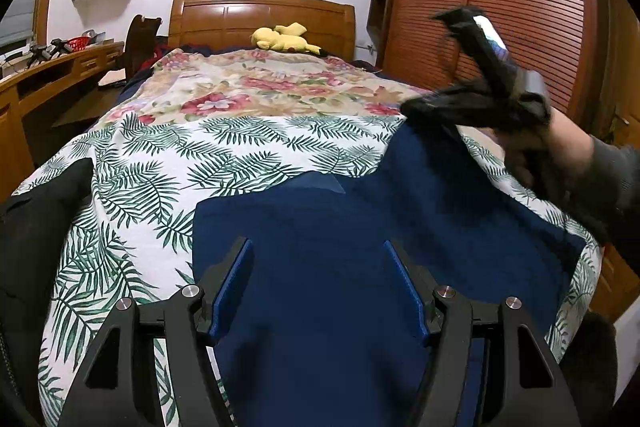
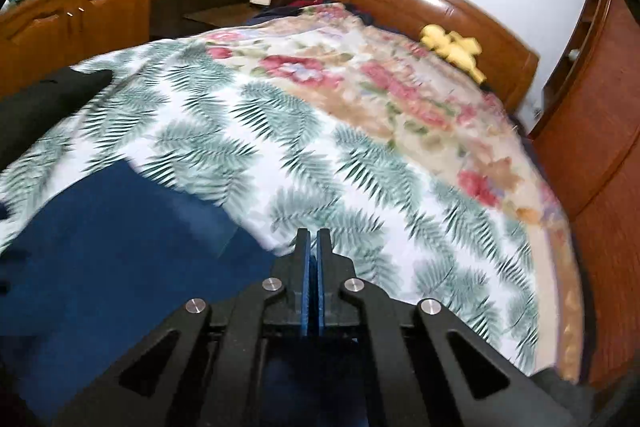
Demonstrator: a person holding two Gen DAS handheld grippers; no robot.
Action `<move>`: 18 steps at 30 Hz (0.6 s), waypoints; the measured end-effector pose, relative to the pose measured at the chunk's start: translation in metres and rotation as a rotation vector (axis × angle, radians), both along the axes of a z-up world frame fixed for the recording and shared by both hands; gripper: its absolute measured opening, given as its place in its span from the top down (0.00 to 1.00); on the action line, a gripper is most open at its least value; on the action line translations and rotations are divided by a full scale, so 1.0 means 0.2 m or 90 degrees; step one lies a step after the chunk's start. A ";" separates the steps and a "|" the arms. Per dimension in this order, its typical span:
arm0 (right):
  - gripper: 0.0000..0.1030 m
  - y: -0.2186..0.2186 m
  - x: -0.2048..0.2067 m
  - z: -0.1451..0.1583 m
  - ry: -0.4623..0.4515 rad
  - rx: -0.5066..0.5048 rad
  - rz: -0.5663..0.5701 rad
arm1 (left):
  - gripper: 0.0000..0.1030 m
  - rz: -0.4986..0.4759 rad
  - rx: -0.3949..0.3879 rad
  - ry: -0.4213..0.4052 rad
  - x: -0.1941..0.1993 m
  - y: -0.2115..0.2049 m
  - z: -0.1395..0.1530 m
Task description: Fold large clothes
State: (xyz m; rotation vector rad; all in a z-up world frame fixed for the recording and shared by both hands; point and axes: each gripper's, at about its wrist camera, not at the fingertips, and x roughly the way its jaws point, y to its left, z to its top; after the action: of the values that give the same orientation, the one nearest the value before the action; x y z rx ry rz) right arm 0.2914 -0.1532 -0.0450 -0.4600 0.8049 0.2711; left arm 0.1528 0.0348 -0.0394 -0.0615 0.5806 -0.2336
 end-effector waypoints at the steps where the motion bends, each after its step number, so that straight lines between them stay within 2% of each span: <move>1: 0.97 0.02 0.04 -0.02 -0.003 -0.004 0.000 | 0.34 0.000 0.001 0.001 0.00 0.00 0.00; 6: 0.97 0.07 0.16 -0.17 0.016 -0.040 -0.020 | 0.34 -0.001 -0.007 0.005 0.02 -0.01 0.00; 9: 0.97 0.00 0.20 -0.18 0.051 -0.016 -0.055 | 0.34 -0.004 -0.014 0.001 0.03 -0.01 0.01; 10: 0.92 -0.05 0.20 -0.14 0.045 0.006 -0.069 | 0.34 -0.005 -0.015 -0.003 0.02 -0.02 0.01; 11: 0.83 -0.09 0.19 -0.10 0.037 0.021 -0.080 | 0.34 -0.008 -0.017 -0.006 0.02 -0.02 0.01; 12: 0.57 -0.13 0.19 -0.07 0.032 0.035 -0.089 | 0.34 -0.011 -0.018 -0.008 0.02 -0.03 0.02; 13: 0.40 -0.19 0.18 -0.02 0.025 0.052 -0.099 | 0.34 -0.013 -0.017 -0.010 0.02 -0.04 0.02; 15: 0.34 -0.29 0.16 0.05 0.009 0.063 -0.122 | 0.34 -0.017 -0.015 -0.011 0.03 -0.06 0.01; 18: 0.33 -0.47 0.14 0.10 0.012 0.065 -0.164 | 0.34 -0.021 -0.012 -0.007 0.04 -0.08 0.00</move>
State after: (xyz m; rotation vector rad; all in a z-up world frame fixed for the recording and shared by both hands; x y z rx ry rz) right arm 0.3191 -0.2464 -0.0260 -0.2542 0.8548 0.0771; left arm 0.1617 0.0193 -0.0399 -0.0690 0.5686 -0.2709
